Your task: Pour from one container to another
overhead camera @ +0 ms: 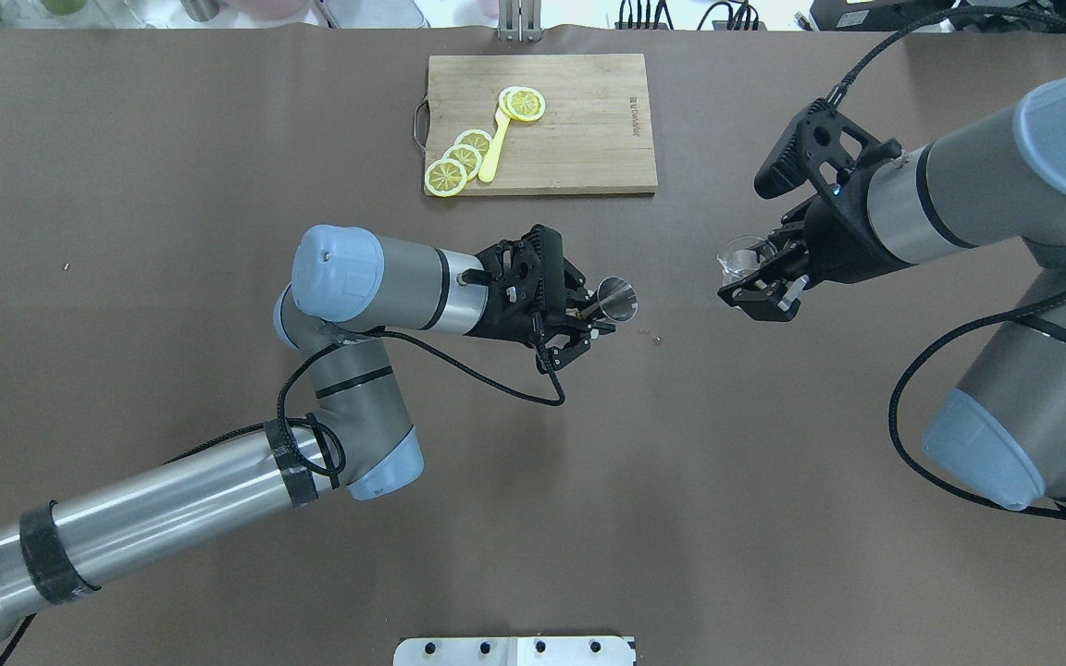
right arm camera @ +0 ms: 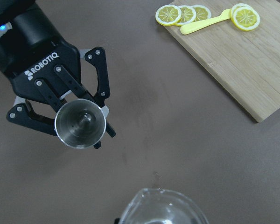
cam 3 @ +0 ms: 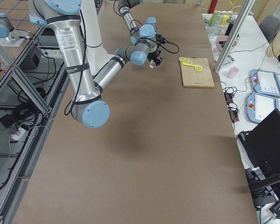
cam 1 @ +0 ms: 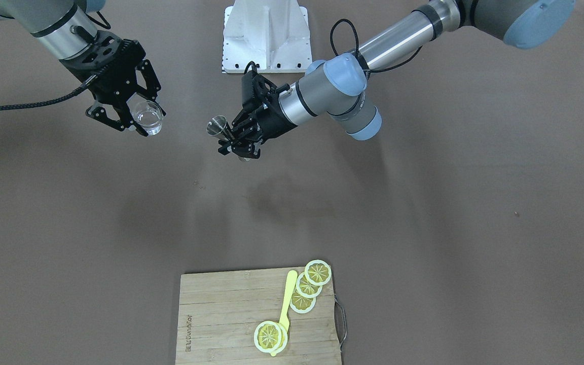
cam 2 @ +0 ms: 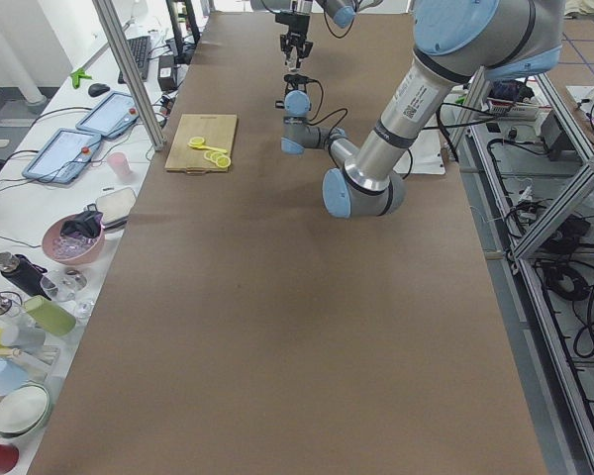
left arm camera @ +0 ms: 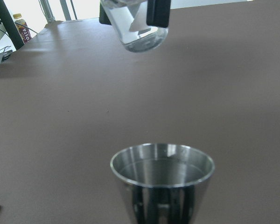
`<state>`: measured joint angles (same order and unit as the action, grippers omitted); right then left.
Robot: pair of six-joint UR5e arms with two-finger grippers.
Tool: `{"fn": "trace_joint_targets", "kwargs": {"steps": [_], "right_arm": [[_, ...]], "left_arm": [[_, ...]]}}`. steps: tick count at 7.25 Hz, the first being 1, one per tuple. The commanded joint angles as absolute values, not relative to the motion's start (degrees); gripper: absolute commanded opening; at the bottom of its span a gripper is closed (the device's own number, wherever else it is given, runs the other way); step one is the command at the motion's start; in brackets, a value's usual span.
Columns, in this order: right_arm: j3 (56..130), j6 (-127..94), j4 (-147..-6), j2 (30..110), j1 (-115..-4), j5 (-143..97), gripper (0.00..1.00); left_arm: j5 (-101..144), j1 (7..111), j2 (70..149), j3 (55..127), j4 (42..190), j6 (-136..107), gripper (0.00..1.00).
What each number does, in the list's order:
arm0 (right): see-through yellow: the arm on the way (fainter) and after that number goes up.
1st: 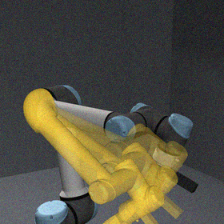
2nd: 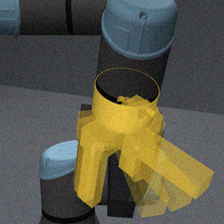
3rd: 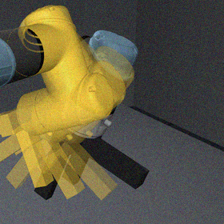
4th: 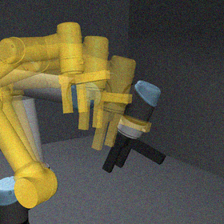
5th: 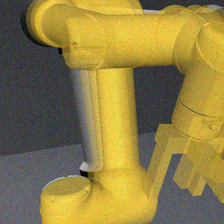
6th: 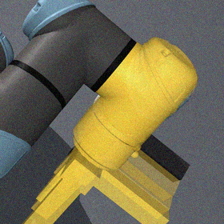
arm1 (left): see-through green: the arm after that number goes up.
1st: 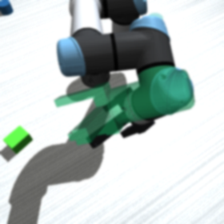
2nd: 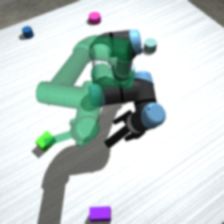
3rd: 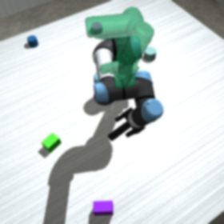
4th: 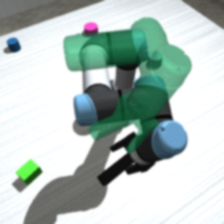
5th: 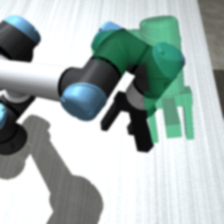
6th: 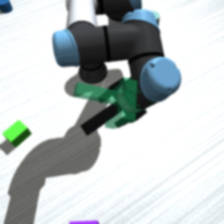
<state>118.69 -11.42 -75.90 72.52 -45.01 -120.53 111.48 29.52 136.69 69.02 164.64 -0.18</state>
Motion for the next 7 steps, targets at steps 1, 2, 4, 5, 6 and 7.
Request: {"fn": "trace_joint_targets", "kwargs": {"steps": [1,2,4,5,6,7], "right_arm": [[118.39,-6.45,-80.85,68.92,-43.34,-119.88,0.0],[118.3,-3.63,-81.9,68.47,-42.72,-119.62,0.0],[117.86,-2.11,-82.61,67.59,-42.45,-119.44,0.0],[117.95,-2.11,-82.7,67.5,-42.28,-119.01,0.0],[117.86,-1.59,-82.79,67.76,-43.49,-118.83,0.0],[117.95,1.81,-82.79,67.94,-44.55,-118.83,0.0]], "left_arm": [[109.95,29.36,138.68,66.2,166.73,-1.66,0.0],[109.86,29.27,139.74,65.05,166.64,-1.67,0.0],[109.16,28.92,140.27,64.51,166.38,-1.67,0.0],[109.07,28.92,140.45,64.42,166.29,-1.67,0.0],[109.07,28.92,140.54,64.42,166.2,-1.67,0.0],[109.07,28.92,140.62,64.42,166.2,-1.67,0.0]]}}
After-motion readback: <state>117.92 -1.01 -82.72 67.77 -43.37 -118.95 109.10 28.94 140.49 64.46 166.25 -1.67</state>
